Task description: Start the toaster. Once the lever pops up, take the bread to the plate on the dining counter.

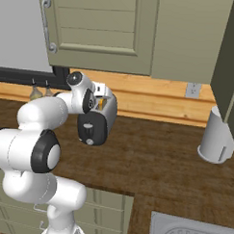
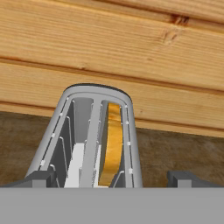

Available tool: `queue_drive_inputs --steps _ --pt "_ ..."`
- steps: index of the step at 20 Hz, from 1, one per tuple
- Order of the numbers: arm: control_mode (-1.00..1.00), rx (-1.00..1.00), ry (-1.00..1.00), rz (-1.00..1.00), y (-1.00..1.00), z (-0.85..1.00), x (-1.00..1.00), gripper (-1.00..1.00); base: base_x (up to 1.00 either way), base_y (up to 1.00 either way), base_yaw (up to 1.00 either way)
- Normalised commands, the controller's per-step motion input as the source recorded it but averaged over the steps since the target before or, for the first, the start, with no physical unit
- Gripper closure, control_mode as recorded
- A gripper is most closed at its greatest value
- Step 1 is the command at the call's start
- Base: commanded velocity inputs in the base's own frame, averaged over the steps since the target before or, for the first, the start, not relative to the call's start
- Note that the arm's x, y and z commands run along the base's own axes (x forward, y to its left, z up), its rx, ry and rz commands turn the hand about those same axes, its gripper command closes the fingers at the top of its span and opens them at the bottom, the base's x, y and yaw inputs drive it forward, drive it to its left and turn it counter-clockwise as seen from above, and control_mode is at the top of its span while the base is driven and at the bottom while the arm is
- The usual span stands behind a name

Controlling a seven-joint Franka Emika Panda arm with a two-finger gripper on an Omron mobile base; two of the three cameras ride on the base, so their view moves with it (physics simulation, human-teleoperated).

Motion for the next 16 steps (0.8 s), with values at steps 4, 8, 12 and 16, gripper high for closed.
queue_drive_inputs --steps 4,8,12,16 --pt "-1.00 0.00 0.00 0.00 0.00 -0.03 0.00 -1.00 0.00 0.00 0.00" --pt "-1.00 0.00 0.00 0.00 0.00 -0.10 0.00 -1.00 0.00 0.00 0.00" --pt "-1.00 0.00 0.00 0.00 0.00 -0.13 0.00 -1.00 0.00 0.00 0.00" --pt "-1.00 0.00 0.00 0.00 0.00 -0.11 0.00 -1.00 0.00 0.00 0.00"
